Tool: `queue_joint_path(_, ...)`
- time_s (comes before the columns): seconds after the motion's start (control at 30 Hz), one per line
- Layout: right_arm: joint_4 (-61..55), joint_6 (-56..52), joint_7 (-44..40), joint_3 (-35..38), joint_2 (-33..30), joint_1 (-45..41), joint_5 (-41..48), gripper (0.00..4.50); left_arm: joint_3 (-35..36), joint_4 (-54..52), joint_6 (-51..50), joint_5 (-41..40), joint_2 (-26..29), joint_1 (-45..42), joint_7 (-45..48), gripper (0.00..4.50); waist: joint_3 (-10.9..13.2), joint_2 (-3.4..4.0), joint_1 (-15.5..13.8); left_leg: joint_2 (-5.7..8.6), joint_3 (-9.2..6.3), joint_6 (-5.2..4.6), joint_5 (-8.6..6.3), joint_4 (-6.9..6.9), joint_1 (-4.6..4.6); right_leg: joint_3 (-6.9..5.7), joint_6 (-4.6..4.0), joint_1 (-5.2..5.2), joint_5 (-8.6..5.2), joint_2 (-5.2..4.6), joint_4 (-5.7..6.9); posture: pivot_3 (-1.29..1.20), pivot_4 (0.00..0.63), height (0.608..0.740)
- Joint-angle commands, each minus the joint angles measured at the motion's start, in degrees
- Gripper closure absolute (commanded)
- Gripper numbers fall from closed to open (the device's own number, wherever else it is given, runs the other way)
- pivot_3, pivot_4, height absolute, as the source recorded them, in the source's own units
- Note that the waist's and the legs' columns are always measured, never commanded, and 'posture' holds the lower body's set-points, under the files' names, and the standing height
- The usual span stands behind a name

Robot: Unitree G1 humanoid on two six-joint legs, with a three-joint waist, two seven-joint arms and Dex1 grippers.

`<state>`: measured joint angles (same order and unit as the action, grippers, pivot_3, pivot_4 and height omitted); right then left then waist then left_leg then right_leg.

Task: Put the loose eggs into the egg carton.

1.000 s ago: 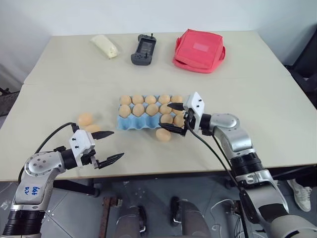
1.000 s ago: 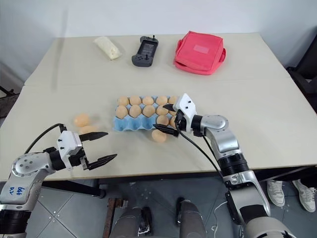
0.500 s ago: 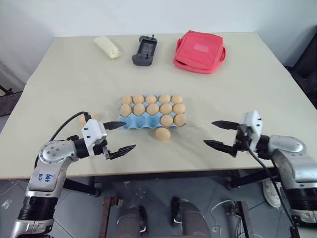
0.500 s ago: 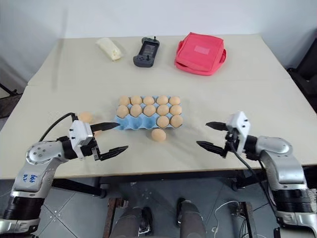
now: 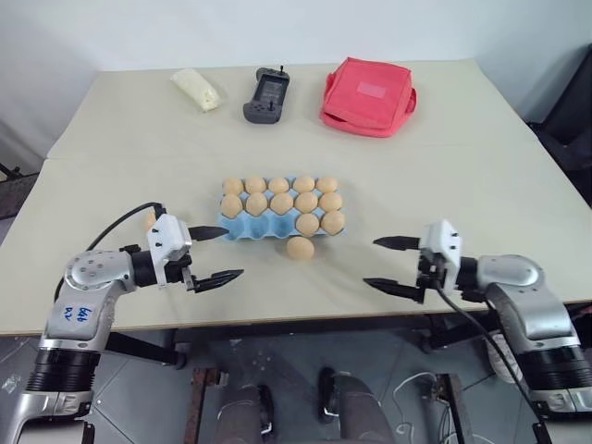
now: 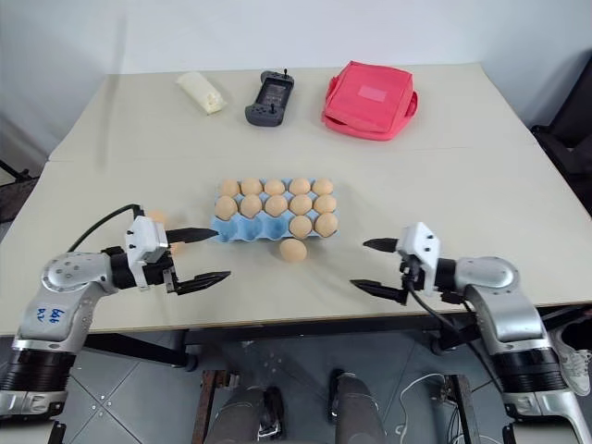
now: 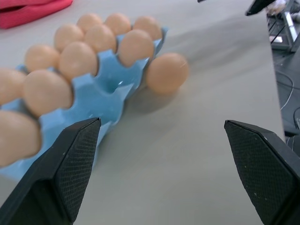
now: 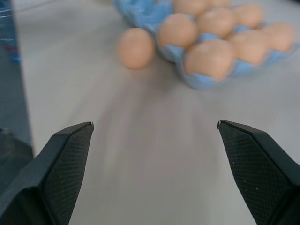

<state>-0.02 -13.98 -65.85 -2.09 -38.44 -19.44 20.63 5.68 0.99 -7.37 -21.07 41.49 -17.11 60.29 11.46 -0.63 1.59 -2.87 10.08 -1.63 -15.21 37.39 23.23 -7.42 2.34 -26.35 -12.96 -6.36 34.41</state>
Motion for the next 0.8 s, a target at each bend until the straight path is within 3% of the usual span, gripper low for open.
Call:
queue_joint_path(0.03, -2.0, -4.0, 2.4, -3.0, 2.5, -2.2, -0.7, 0.05, 2.8, -1.5, 0.4, -1.3, 1.5, 1.6, 0.6, 0.00, 0.0, -0.01, 0.0, 0.00, -0.02, 0.00, 0.00, -0.01, 0.01, 0.01, 0.00, 0.00, 0.00, -0.02, 0.00, 0.00, 0.150, 0.740)
queue_joint_path(0.3, 1.1, -7.1, 12.1, -9.2, 11.8, -6.2, -6.2, 0.05, 6.8, -7.6, -2.2, -2.9, 2.3, 8.5, -0.9, 0.00, 0.0, -0.07, 0.0, 0.02, -0.03, 0.04, -0.02, -0.05, 0.06, 0.04, 0.00, -0.07, 0.00, -0.06, 0.04, 0.00, 0.150, 0.740)
queue_joint_path(0.5, 3.5, -6.6, 16.3, -11.0, 17.5, -7.2, -8.5, 0.05, 8.7, -9.8, -3.3, -3.1, 2.7, 11.0, -2.3, 0.00, -0.1, -0.09, 0.0, 0.03, -0.02, 0.03, -0.02, -0.03, 0.06, 0.07, -0.01, -0.06, 0.00, -0.07, 0.07, 0.00, 0.150, 0.740)
queue_joint_path(0.67, 7.3, -5.4, 24.4, -10.5, 23.8, -9.3, -11.5, 0.05, 9.1, -10.6, -3.7, -3.2, 2.7, 11.3, -3.0, 0.00, -0.1, -0.17, 0.2, 0.01, -0.01, 0.07, 0.01, -0.07, 0.05, 0.25, -0.05, -0.09, 0.01, -0.05, 0.11, 0.00, 0.150, 0.740)
queue_joint_path(0.8, 6.4, -5.3, 25.6, -10.9, 25.9, -8.7, -11.5, 0.93, 8.8, -10.9, -3.9, -3.1, 2.3, 11.7, -3.5, 0.00, -0.1, -0.18, 0.2, 0.01, 0.00, 0.12, 0.03, -0.13, 0.04, 0.38, -0.05, -0.11, 0.01, -0.05, 0.11, 0.00, 0.150, 0.740)
